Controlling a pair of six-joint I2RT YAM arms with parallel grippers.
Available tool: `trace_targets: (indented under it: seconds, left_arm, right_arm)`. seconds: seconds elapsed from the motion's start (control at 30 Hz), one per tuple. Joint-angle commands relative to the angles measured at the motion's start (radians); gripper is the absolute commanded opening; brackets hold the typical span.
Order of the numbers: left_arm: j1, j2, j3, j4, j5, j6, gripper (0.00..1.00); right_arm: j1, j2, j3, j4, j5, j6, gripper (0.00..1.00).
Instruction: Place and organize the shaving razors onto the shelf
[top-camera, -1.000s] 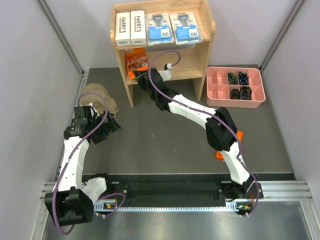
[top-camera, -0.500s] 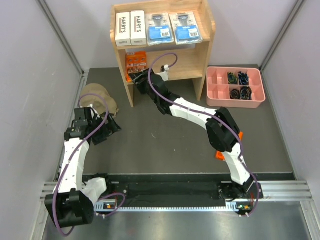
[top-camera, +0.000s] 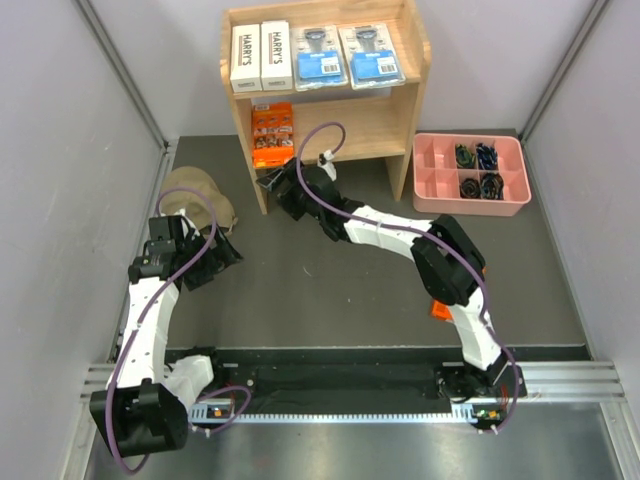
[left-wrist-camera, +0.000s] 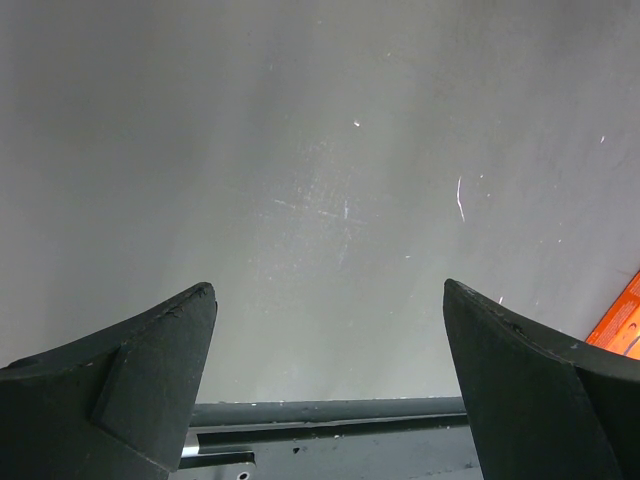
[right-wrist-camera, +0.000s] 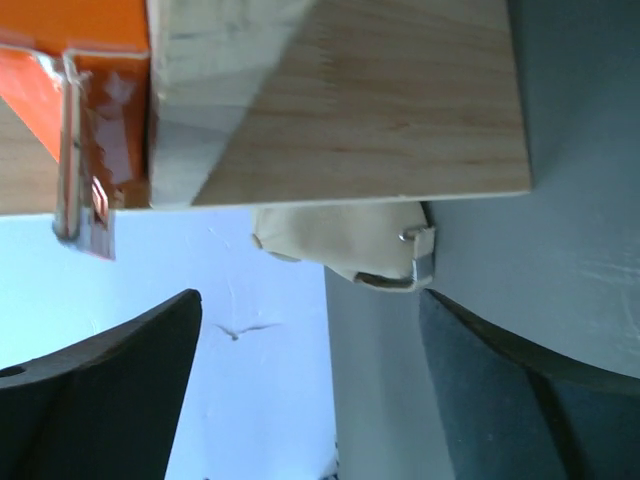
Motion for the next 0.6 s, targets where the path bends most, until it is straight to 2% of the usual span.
trace_targets:
  seconds: [0.0, 0.07, 0.17, 0.57]
  left_arm:
    - [-0.004, -0.020, -0.006, 0.036, -0.001, 0.004, 0.99]
    - [-0.002, -0.020, -0.007, 0.037, -0.001, 0.005, 0.99]
    - [-0.004, -0.019, -0.009, 0.037, -0.001, 0.004, 0.99]
    - [-0.004, -0.025, -0.007, 0.036, 0.002, 0.005, 0.99]
  right_arm:
    - [-0.012, -0.142, -0.048, 0.064, -0.012, -0.027, 0.91]
    - [-0.012, -0.155, -0.067, 0.075, -0.008, -0.036, 0.95]
    - [-0.015, -0.164, -0.065, 0.084, -0.015, -0.058, 0.97]
    - [-0.015, -0.192, -0.073, 0.080, -0.064, -0.061, 0.98]
